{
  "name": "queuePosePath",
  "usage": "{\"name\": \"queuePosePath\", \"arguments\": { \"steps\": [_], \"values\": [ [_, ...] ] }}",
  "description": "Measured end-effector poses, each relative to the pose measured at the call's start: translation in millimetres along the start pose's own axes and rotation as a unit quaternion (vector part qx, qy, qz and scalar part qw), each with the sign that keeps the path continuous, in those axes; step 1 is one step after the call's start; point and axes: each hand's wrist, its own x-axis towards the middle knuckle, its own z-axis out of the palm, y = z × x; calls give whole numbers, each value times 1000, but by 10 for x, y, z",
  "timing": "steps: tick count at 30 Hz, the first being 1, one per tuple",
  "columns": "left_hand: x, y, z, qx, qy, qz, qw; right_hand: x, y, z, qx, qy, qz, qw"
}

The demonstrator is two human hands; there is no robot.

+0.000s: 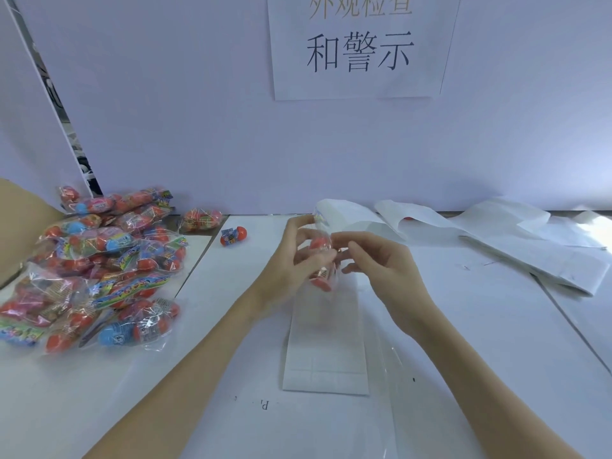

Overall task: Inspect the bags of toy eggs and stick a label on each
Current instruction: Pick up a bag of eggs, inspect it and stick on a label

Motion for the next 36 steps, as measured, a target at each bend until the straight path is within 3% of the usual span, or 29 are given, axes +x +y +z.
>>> {"name": "queuePosePath", "arguments": {
  "steps": [3, 5, 9, 13, 21, 24, 27, 30, 34, 36],
  "values": [
    [41, 36, -69, -136, 9, -69, 988, 25, 8, -9, -15, 104, 7, 994],
    [54, 48, -81, -163, -4, -86, 983, 36, 8, -29, -43, 110, 17, 993],
    [36, -10, -38, -71, -43, -60, 995, 49, 36, -48, 33, 72, 77, 994],
    [69, -65, 22, 89, 82, -8, 993, 75, 64, -93, 49, 125, 100, 986],
    [99, -57, 10, -41, 78, -62, 994, 100, 31, -139, 19, 127, 84, 988],
    [105, -68, 76, -75, 121, -68, 987, 109, 37, -113, 42, 162, 75, 983],
    [96, -60, 138, -135, 183, -68, 971, 104, 36, -133, 72, 114, 103, 986],
    [91, -16, 137, -169, 185, -56, 967, 92, 33, -150, 36, 55, 107, 992],
    [84, 59, 110, -94, 177, -19, 980, 109, 13, -132, 51, 89, 88, 991],
    [88, 48, 101, 2, 199, 13, 980, 105, 12, -106, 31, 97, 72, 992]
  ]
}}
